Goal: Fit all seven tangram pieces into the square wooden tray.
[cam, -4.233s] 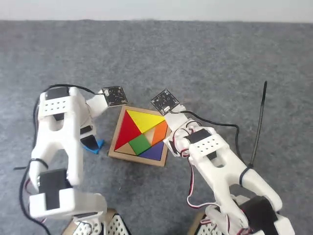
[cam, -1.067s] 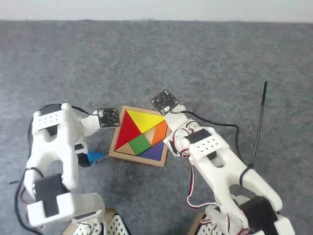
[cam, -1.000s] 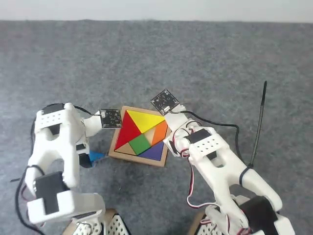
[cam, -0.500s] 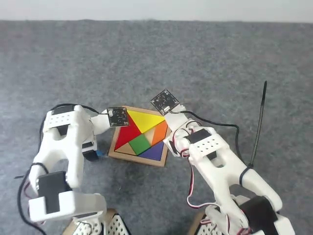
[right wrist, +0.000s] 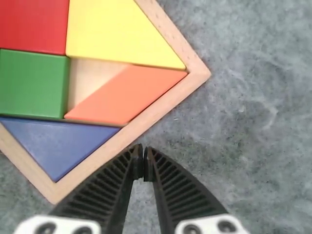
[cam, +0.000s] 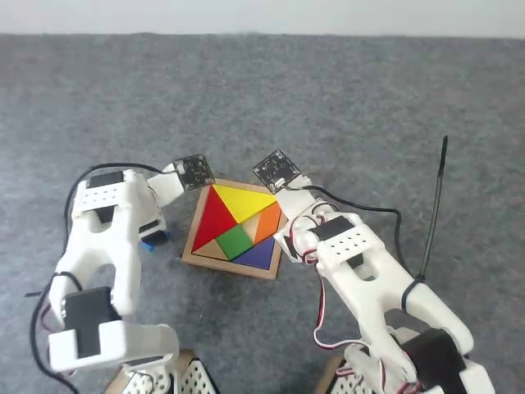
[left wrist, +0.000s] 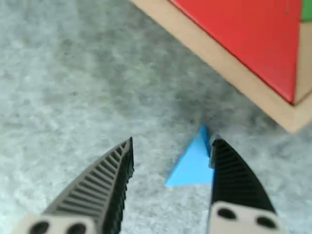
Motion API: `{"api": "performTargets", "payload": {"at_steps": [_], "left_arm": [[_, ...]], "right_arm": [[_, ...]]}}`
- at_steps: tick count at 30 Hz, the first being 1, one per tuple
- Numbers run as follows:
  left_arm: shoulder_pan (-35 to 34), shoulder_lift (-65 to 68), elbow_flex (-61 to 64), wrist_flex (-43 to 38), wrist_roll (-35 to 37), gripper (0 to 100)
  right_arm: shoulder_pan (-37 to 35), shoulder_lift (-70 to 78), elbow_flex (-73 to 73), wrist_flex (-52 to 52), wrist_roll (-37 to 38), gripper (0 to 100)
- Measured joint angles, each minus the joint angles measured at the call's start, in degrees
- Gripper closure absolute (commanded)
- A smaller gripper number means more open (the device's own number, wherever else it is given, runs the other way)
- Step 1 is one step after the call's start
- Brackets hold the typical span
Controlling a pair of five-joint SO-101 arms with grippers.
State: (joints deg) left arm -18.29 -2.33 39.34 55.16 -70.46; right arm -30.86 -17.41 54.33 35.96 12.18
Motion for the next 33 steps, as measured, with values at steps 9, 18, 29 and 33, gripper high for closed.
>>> {"api": "performTargets", "payload": {"at_steps": [9, 18, 29, 33], "left_arm": [[-0.09, 0.00, -6.95, 5.27, 12.48, 76], [-0.09, 0.00, -17.05, 23.38, 8.62, 76], [-5.36, 0.00, -7.30, 15.65, -14.24, 76], [-4.13, 0.00, -2.99, 11.52, -14.07, 76]], "right_arm": [[0.00, 0.00, 0.00, 0.00, 0.00, 99.1], [0.00, 0.00, 0.00, 0.00, 0.00, 99.1], [0.00, 0.00, 0.00, 0.00, 0.00, 99.1], [0.00, 0.00, 0.00, 0.00, 0.00, 99.1]]}}
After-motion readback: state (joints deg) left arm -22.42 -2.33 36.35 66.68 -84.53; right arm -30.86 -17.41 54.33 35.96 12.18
